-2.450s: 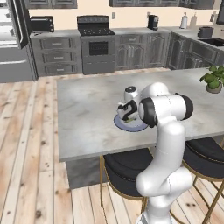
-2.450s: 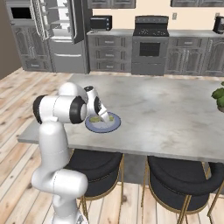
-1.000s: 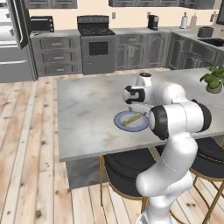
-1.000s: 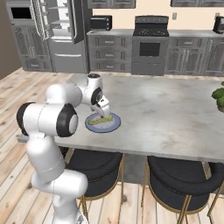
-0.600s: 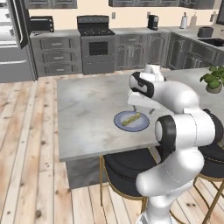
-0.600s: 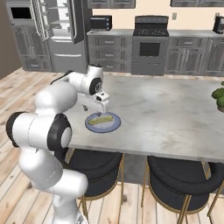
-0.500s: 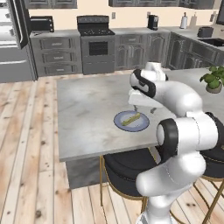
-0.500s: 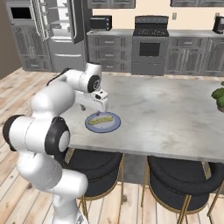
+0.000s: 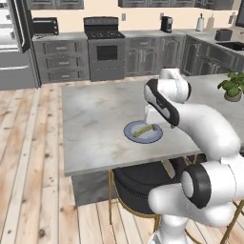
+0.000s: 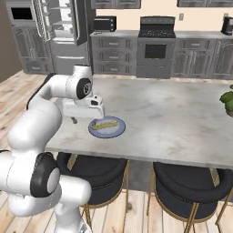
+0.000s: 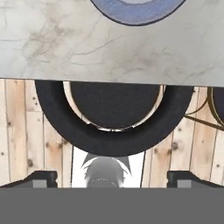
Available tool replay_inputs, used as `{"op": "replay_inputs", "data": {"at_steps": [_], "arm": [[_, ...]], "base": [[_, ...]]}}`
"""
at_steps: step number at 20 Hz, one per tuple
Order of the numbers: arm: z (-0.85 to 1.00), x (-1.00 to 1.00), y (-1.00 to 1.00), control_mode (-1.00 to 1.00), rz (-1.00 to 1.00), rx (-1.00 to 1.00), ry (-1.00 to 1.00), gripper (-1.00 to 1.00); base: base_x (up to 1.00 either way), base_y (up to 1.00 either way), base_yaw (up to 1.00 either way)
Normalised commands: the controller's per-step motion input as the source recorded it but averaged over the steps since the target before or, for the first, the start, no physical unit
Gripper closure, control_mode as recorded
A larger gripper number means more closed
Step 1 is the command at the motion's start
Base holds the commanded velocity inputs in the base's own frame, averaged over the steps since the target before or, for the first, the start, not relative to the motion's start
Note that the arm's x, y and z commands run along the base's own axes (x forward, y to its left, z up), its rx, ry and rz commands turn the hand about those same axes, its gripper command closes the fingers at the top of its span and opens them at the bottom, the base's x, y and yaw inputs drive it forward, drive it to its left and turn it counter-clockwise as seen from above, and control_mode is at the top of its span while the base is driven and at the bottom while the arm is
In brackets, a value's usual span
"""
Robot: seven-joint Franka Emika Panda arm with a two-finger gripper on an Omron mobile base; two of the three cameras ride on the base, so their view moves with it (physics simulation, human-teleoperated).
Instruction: Retrieve the butter from the fridge and place it on a plate on the dining table. Then retrieve the butter knife by the fridge and place it near the plate.
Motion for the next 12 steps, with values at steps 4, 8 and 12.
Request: {"op": "replay_inputs", "data": {"at_steps": [4,8,12], "arm": [[0.05,-0.52,0.0,-1.0,0.19,0.0,-0.09,-1.0],[0.07,-0.36,0.0,-1.0,0.13,0.01,-0.07,-1.0],[0.01,-0.33,0.0,-1.0,0.0,0.0,-0.22,-1.0]], "base": [[0.0,0.0,0.0],[0.0,0.0,0.0],[0.0,0.0,0.0]]}}
